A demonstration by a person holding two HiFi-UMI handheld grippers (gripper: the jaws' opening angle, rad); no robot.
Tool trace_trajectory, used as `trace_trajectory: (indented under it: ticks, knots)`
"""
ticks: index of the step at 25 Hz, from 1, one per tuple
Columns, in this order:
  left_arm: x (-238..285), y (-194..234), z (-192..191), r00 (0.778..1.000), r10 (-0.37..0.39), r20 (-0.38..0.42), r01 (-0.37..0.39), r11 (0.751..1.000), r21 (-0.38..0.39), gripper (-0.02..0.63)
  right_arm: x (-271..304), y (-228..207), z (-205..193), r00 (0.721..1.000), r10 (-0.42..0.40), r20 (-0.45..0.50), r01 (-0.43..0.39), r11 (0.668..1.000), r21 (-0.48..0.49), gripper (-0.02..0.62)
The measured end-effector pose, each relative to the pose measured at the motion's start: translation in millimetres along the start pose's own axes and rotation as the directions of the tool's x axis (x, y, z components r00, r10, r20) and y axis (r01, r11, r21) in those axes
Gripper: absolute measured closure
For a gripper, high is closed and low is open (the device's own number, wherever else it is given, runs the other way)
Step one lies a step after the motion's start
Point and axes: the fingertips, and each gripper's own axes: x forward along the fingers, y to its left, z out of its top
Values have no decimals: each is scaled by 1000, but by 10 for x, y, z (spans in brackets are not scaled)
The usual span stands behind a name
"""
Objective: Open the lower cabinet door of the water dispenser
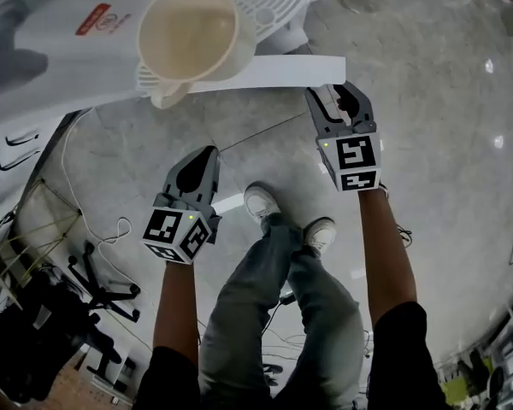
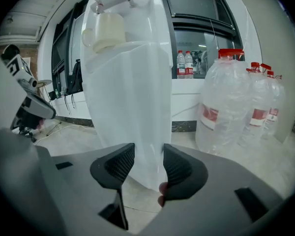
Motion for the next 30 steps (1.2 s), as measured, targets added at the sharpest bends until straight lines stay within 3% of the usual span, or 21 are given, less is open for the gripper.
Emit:
trace_trajectory:
  ticks: [6,12,22,30]
  knots:
    - [-21,-72,81,999,-11,46,8,999,50,597,-116,108,-89,1000,-11,6,11,1000,7,417]
    - [-386,-176,-50,999,-4,53,-1,996,92,595,-277,327,-208,999,-37,-17,38,999,37,406]
    - [-912,-348,-815,1000,17,-26,-16,998,53,595,-614,807,-490,997,-34,-66,35,999,20,403]
    - [-1172,-181,-892,1000,12,29,-13,999,36,595,-761,1120,-646,992,-62,-105,65,998,24,402]
